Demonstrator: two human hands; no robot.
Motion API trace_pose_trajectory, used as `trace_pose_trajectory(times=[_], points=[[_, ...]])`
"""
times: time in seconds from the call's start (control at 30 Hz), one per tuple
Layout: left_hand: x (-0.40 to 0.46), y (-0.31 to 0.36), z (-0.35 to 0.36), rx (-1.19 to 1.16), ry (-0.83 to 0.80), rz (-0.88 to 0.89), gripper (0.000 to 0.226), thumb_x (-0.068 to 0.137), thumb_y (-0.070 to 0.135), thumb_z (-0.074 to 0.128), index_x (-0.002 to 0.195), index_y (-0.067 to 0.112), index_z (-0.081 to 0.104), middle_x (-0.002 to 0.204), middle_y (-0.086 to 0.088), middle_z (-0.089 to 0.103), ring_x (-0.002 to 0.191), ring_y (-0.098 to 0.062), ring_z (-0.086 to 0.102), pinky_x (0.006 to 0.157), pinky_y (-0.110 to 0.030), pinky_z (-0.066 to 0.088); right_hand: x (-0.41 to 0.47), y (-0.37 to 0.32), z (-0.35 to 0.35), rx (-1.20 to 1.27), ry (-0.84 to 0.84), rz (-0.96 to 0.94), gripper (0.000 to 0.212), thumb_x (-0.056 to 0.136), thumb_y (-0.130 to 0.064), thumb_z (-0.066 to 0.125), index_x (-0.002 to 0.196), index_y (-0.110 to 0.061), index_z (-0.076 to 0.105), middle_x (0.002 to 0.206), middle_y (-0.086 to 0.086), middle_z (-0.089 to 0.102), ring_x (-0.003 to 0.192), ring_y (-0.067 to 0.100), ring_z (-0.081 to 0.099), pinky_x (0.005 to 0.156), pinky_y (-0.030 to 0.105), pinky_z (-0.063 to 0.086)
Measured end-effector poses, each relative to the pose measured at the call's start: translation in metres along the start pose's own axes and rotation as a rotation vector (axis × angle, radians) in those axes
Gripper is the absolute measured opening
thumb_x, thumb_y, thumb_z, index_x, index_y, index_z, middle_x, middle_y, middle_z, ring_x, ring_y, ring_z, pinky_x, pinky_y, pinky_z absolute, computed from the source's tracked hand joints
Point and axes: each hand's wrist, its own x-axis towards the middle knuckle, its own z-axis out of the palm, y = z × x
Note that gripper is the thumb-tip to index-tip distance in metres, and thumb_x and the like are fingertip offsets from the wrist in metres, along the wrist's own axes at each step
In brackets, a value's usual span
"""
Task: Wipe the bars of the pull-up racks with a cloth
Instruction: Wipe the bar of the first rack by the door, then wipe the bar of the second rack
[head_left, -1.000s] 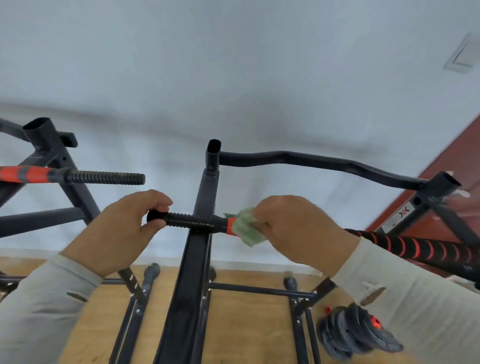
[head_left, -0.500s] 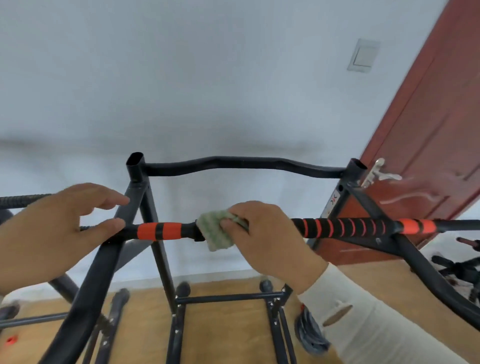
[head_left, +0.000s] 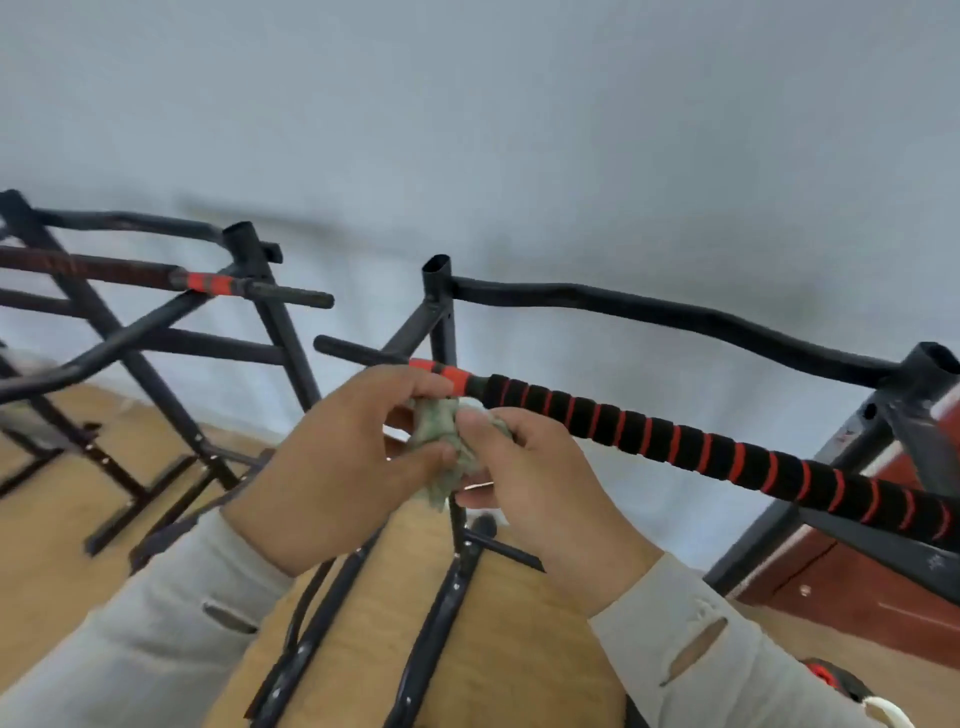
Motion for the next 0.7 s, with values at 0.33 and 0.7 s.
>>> trace_pose_trajectory(times=[0.33,0.7], points=[[-0.124,-0.038,-0.019,-0.275,0.461,-0.418,0.037,0.102,0.039,0.049,0.077,0.019,0.068,0.054,0.000,0.058,0.047,-0.013,0.052,0.049,-0.030,0.043,-0.048,0.015,0.073,-0.112,-0.450,0.013,0.055,0.098,-0.054,0.054,0.085,-0.002,0.067,0.076,0.013,0.069,0.071,0.022,0.068,0.071,0.033,0.054],[-0.267,-0.078,-0.026,-0.620,0.704,-0.756,0.020,0.089,0.036,0.074,0.092,0.017,0.072,0.083,-0.007,0.077,0.076,-0.025,0.073,0.067,-0.038,0.059,-0.120,0.030,0.198,-0.167,-0.669,0.073,0.042,0.100,-0.051,0.053,0.089,-0.019,0.077,0.086,-0.002,0.078,0.079,0.009,0.075,0.071,0.026,0.060]])
